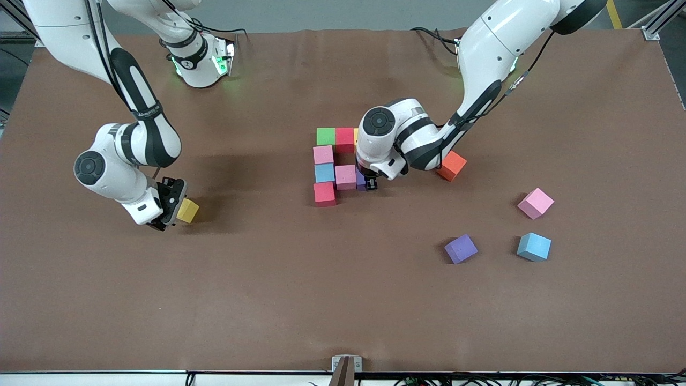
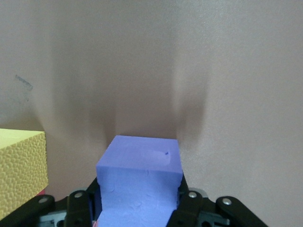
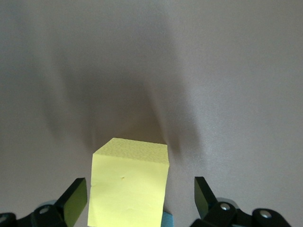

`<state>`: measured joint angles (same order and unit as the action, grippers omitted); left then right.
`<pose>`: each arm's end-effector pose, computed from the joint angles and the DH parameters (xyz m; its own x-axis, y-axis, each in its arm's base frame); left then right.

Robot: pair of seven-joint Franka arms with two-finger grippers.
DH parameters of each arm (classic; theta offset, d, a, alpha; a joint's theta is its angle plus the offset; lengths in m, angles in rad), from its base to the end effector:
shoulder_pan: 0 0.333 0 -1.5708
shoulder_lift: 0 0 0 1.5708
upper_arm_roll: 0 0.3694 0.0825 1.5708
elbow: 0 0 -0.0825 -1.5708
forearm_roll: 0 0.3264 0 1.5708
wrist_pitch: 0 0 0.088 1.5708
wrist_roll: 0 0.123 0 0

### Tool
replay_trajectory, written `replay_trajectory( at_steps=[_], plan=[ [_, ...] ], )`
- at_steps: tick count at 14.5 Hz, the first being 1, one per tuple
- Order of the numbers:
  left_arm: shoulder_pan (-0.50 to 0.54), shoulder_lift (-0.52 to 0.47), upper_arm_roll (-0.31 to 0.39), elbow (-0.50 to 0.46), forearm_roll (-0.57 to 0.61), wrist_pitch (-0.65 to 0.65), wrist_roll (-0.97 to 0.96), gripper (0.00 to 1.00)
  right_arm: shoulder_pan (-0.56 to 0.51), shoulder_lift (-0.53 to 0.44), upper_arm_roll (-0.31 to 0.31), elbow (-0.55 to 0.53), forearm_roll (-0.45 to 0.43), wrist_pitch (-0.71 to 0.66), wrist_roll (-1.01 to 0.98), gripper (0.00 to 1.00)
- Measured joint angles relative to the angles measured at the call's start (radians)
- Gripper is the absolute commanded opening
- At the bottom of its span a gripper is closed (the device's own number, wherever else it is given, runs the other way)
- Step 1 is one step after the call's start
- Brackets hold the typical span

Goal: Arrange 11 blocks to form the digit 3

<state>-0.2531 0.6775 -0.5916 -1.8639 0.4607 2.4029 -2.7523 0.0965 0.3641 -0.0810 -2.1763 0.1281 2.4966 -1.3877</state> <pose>0.4557 -0.4325 0.2701 -0.0964 0.9946 -0.0390 0.9948 0.0950 -0.0362 0.5438 0.0108 0.3002 0.2645 0.9638 0.0351 0.9636 -0.2626 -0.0507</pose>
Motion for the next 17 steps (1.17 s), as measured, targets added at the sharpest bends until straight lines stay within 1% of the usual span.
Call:
replay_trajectory(
  at_steps=[1, 2, 3, 4, 5, 6, 7, 8, 9, 11, 12, 13, 14, 17],
  plan=[
    [-0.001, 0.0, 0.0, 0.0, 0.0, 0.001, 0.0, 0.23, 0.0, 0.0, -0.001, -0.006, 0.006, 0.001, 0.014, 0.99],
    [-0.002, 0.0, 0.0, 0.0, 0.0, 0.001, 0.0, 0.23, 0.0, 0.001, -0.001, -0.011, 0.009, 0.002, 0.043, 0.97],
    [-0.003, 0.0, 0.0, -0.001, 0.0, 0.001, 0.0, 0.27, 0.0, 0.002, -0.002, -0.015, 0.01, 0.002, 0.084, 0.95],
    [-0.005, 0.0, 0.0, -0.001, 0.0, 0.002, 0.0, 0.28, 0.0, 0.004, -0.002, -0.018, 0.01, 0.002, 0.132, 0.87],
    [-0.008, 0.0, 0.0, -0.001, 0.0, 0.002, 0.0, 0.27, 0.0, 0.006, -0.002, -0.019, 0.01, 0.001, 0.177, 0.77],
    [-0.011, 0.0, 0.0, -0.001, 0.0, 0.003, 0.0, 0.27, 0.0, 0.01, -0.002, -0.02, 0.01, 0.001, 0.215, 0.62],
    [-0.013, 0.0, 0.0, -0.001, 0.0, 0.003, 0.0, 0.27, 0.0, 0.013, -0.002, -0.021, 0.01, 0.001, 0.237, 0.5],
    [-0.014, 0.0, 0.0, -0.001, 0.0, 0.003, 0.0, 0.3, 0.0, 0.016, -0.002, -0.021, 0.01, 0.002, 0.247, 0.36],
    [-0.014, 0.0, 0.0, -0.001, 0.0, 0.003, 0.0, 0.39, 0.0, 0.013, -0.002, -0.02, 0.01, 0.002, 0.252, 0.29],
    [-0.013, 0.0, 0.0, -0.001, 0.0, 0.004, 0.0, 0.72, 0.002, 0.013, -0.001, -0.017, 0.01, 0.004, 0.258, 0.28],
    [-0.013, 0.0, 0.0, -0.001, 0.0, 0.004, 0.0, 0.97, 0.006, 0.013, -0.001, -0.009, 0.01, 0.005, 0.259, 0.28],
    [-0.014, 0.001, 0.0, -0.003, 0.0, 0.004, 0.0, 1.0, 0.011, 0.013, 0.0, 0.006, 0.011, 0.0, 0.265, 0.28],
    [-0.015, 0.004, 0.0, -0.007, 0.0, 0.004, 0.0, 1.0, 0.017, 0.013, 0.0, 0.028, 0.011, -0.02, 0.28, 0.28],
    [-0.016, 0.012, 0.0, -0.01, 0.0, 0.005, 0.0, 1.0, 0.049, 0.017, 0.002, 0.143, 0.012, -0.156, 0.417, 0.28]
  ],
)
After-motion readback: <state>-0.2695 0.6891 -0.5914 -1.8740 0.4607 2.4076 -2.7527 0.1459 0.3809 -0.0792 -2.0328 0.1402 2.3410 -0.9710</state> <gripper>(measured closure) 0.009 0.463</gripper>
